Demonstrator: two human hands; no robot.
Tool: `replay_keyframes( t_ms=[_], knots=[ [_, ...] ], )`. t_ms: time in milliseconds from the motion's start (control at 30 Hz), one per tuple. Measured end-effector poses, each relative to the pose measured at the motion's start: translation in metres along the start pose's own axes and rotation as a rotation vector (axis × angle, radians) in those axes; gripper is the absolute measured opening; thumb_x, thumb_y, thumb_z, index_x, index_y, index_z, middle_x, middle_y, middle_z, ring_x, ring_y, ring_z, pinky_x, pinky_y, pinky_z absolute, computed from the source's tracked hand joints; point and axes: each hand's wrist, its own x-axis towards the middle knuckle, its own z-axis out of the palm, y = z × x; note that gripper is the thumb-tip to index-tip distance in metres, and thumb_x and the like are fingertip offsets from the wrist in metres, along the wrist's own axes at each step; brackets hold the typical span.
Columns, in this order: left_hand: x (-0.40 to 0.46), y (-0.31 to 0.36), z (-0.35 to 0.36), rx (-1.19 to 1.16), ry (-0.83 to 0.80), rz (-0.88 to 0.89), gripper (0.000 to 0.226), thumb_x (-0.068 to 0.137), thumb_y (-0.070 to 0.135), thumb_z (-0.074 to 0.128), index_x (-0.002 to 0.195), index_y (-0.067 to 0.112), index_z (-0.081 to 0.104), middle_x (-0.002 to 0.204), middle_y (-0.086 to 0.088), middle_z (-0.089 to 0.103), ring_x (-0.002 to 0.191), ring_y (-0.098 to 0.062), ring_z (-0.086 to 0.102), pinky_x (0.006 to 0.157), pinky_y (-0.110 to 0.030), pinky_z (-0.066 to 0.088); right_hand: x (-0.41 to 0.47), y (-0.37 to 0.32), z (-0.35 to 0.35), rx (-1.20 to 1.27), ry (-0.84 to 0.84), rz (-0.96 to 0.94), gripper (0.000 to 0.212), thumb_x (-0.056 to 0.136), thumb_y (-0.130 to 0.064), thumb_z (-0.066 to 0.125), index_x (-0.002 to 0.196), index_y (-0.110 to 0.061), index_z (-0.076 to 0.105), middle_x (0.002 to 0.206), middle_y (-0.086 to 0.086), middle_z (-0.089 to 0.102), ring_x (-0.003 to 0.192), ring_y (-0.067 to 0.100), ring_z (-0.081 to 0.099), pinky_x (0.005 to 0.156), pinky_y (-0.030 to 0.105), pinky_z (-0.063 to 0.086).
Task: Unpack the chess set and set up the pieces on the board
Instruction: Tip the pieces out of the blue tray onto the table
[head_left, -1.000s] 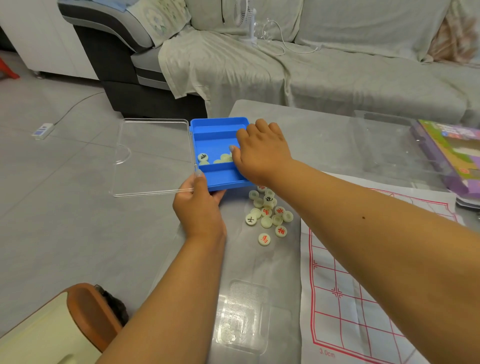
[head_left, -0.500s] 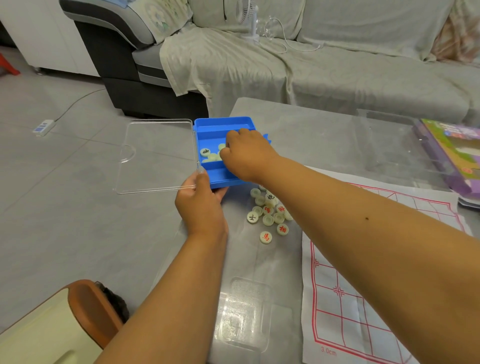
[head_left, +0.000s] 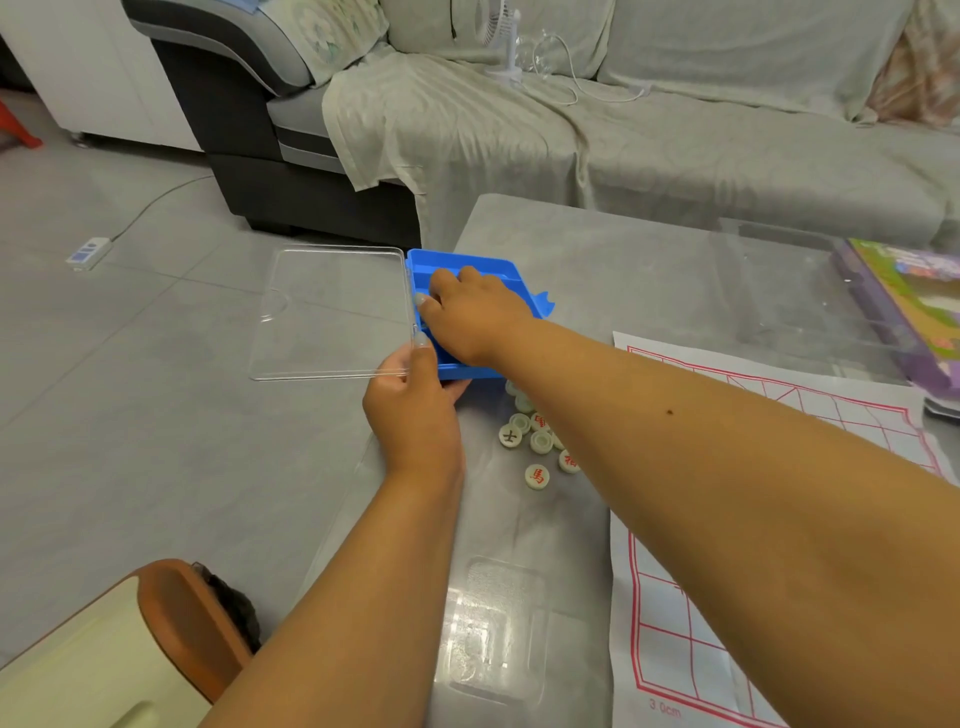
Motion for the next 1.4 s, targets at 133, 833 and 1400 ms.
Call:
replay_keyframes(
  t_ms=[133, 833, 1400],
  knots=[
    [0.0, -0.001, 0.0, 0.009, 0.003, -0.004, 0.023, 0.097, 0.012, 0.05, 0.093, -0.004, 0.066, 0.084, -0.012, 0.068, 0.082, -0.021, 0.07, 0.075, -0.037, 0.059, 0.004, 0.0, 0.003, -0.052, -0.025, -0.084, 0.044, 0.101, -0.028, 0.031, 0.142, -0.013, 0.032, 0.133, 0.012, 0.043, 0.12, 0.033, 0.041, 0.09, 0.042, 0.042],
    [-0.001, 0.002, 0.001, -0.012, 0.026, -0.021, 0.022, 0.097, 0.014, 0.05, 0.093, -0.001, 0.067, 0.085, -0.013, 0.069, 0.081, -0.02, 0.071, 0.076, -0.038, 0.059, 0.007, 0.011, 0.004, 0.269, 0.027, -0.014, 0.037, 0.099, -0.04, 0.037, 0.065, -0.025, 0.035, 0.064, -0.006, 0.044, 0.059, 0.009, 0.041, 0.053, 0.021, 0.029],
    [0.005, -0.002, 0.002, -0.044, 0.076, 0.009, 0.022, 0.098, 0.018, 0.05, 0.095, 0.005, 0.067, 0.087, -0.006, 0.071, 0.084, -0.014, 0.071, 0.074, -0.035, 0.059, 0.009, 0.029, -0.021, 0.564, 0.441, 0.153, 0.04, 0.096, -0.034, 0.046, 0.061, -0.019, 0.033, 0.056, -0.005, 0.035, 0.052, 0.007, 0.032, 0.05, 0.021, 0.025]
  ],
)
